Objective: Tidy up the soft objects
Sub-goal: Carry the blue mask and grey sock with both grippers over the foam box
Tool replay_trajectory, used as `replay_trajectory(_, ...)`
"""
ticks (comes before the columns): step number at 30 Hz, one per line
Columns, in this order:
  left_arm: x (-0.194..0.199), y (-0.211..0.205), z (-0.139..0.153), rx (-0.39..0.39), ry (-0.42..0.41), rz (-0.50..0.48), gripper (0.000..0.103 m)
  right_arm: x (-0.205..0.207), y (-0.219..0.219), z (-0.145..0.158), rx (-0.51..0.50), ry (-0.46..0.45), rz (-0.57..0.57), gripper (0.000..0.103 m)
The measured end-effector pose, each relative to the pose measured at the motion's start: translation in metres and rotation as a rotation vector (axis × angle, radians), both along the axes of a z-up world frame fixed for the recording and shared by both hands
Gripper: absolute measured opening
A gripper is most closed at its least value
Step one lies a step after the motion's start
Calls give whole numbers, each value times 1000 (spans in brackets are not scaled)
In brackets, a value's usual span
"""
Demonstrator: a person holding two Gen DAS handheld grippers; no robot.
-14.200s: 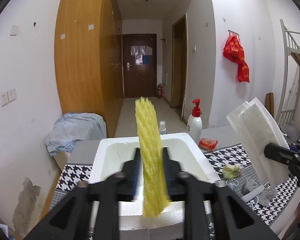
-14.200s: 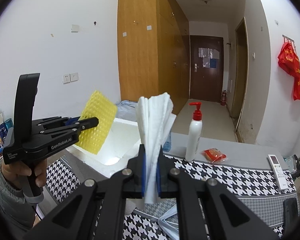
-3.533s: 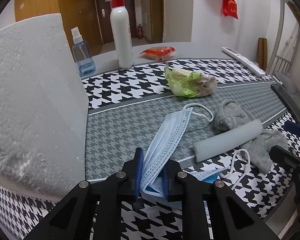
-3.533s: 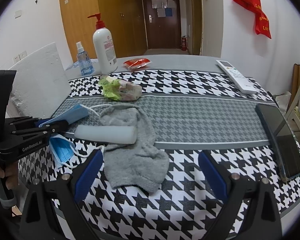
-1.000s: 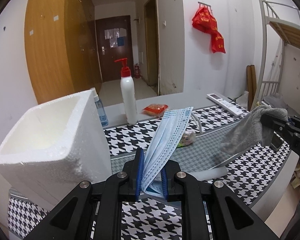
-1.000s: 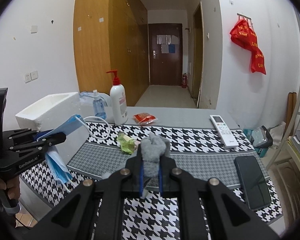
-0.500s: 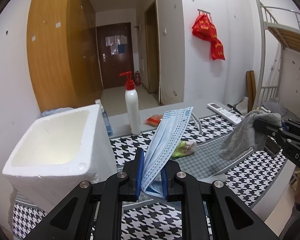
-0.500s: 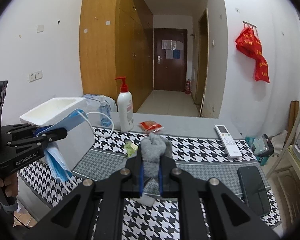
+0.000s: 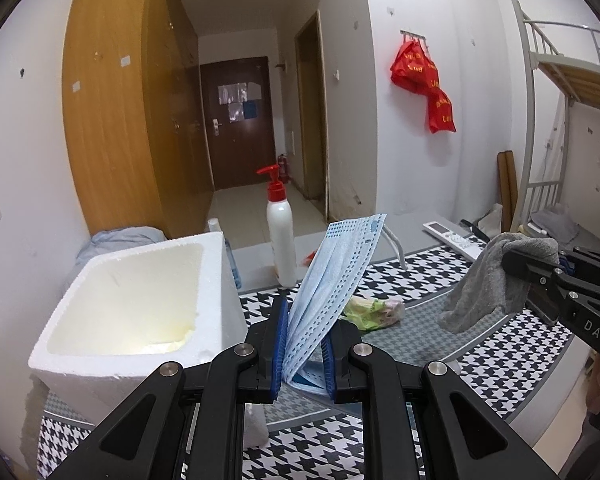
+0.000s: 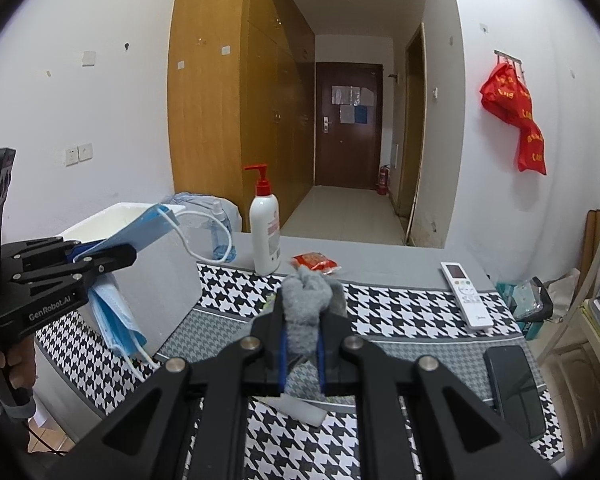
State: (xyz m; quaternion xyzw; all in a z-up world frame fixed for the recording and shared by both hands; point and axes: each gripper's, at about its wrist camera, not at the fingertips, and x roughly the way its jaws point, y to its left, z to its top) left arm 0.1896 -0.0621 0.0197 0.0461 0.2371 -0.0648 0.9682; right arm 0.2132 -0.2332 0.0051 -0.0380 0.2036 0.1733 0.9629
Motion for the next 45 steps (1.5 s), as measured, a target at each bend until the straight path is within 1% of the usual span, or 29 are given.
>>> replay_trajectory(9,-1,6,10,7,-31,9,17,3,7,7,7,-9,12,14)
replay_trajectory(20,2,16,19,-29,-33,7,17,2,18,17,1,-35,30,14)
replay_trajectory(34,-2,32,38,-32,-79,57,17,1,33,23,5,-60,83,14)
replay_trajectory(45,-5,42,48,-36,-92,96,17,3,43,27,2,-71,117,14)
